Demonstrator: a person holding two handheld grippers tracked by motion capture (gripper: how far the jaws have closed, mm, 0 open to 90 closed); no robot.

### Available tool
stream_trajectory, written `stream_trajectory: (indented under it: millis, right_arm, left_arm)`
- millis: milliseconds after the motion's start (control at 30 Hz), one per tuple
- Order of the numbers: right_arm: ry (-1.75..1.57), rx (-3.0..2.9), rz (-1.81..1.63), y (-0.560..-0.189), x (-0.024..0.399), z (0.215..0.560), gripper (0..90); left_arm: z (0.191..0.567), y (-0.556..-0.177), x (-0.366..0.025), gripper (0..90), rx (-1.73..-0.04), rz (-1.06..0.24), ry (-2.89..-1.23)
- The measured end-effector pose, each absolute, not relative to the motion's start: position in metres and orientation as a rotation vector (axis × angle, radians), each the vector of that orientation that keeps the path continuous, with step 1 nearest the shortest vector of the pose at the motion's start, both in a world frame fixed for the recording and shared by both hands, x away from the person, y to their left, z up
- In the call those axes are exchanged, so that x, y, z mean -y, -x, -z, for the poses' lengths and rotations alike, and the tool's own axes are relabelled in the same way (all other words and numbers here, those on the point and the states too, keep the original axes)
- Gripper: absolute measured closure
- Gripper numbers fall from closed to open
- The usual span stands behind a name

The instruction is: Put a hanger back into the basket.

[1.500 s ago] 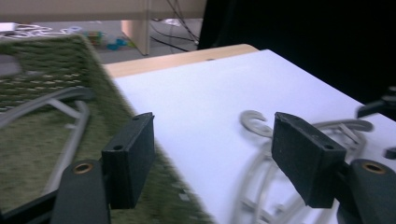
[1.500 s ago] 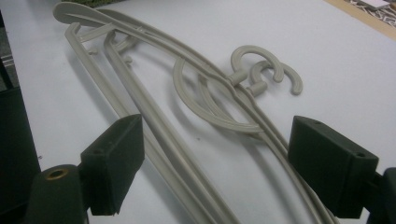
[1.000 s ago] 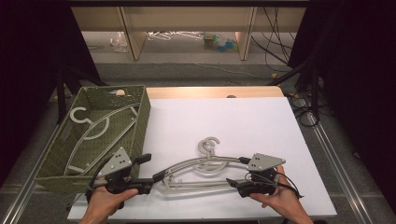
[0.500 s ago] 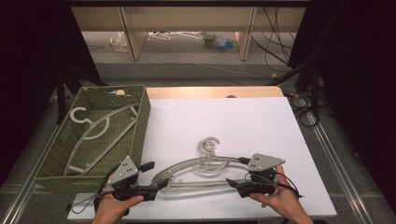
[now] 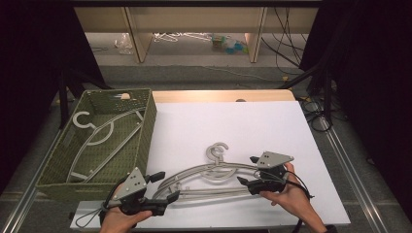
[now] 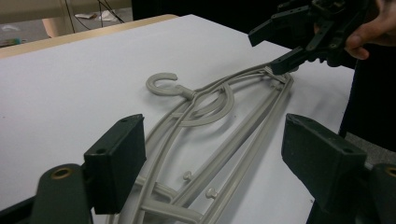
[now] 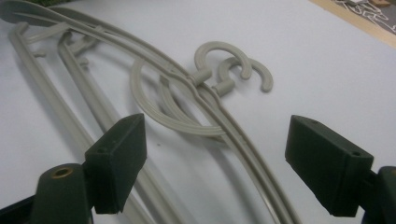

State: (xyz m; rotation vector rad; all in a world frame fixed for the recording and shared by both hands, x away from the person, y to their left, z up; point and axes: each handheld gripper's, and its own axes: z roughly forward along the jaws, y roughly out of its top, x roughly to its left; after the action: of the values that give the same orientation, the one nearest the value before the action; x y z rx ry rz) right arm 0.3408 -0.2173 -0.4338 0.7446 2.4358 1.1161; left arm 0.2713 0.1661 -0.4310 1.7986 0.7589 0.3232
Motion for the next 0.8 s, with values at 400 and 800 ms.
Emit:
stream_trajectory:
  millis: [400,800]
  right_arm:
    - [-0.708,-2.553,-0.93,-0.377,0.21,0.455,37.7]
    - [-0.577,-2.663,-0.719,-0.393,0.205,0.467,55.6]
  left_arm:
    - [0.434,-0.271,-0.164,20.2,-0.747,-0.328,-1.837]
    - [0.436,-0.271,-0.162,20.3,-0.729,-0.312,-1.863]
